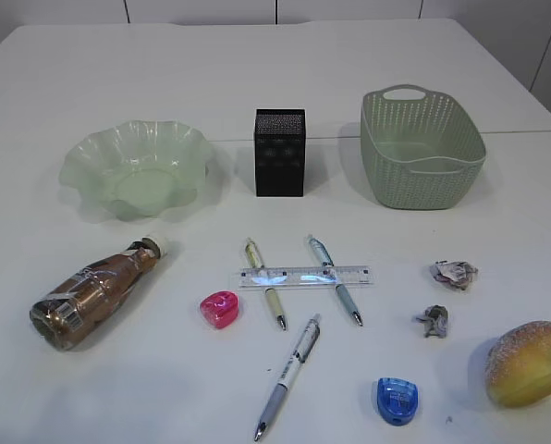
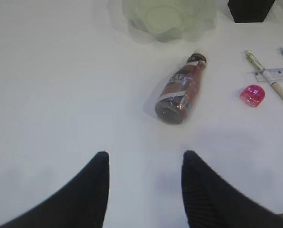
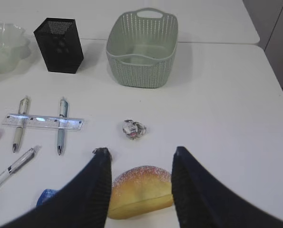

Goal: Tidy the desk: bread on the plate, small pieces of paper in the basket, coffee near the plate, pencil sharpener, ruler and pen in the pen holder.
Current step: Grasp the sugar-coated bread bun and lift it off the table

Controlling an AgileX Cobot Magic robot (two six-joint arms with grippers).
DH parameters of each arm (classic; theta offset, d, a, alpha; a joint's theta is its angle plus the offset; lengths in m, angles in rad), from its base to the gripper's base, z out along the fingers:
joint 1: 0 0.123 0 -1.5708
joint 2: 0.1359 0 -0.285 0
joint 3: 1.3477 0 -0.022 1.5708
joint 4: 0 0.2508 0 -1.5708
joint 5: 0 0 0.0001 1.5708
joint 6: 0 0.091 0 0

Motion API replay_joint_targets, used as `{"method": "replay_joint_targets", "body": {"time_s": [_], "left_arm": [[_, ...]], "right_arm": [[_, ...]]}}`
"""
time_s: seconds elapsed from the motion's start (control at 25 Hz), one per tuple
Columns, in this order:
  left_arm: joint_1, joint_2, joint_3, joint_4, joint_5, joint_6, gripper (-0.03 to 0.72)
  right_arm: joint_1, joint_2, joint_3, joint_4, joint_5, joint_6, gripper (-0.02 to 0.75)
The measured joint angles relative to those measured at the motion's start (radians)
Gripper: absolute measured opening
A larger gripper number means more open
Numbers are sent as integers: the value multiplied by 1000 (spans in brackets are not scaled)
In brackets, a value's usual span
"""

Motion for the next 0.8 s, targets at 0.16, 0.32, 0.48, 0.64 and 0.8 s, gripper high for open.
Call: {"method": "replay_joint_targets", "body": {"time_s": [0.16, 0.32, 0.48, 0.64, 0.8], "left_arm": [[0, 2, 0, -14, -53, 0, 352], [-22, 2, 0, -55, -112, 0, 352], [-36, 2, -2, -63, -116, 0, 352], [-36, 2, -2, -63, -116, 0, 352], [-36, 2, -2, -63, -115, 7, 351]], "right_arm": [[0, 1, 0, 0, -5, 0, 345], [2, 1, 0, -6, -5, 0, 346], [2, 1, 0, -8, -14, 0, 344], [2, 1, 0, -8, -27, 0, 340], [2, 1, 0, -13, -27, 0, 339]]}}
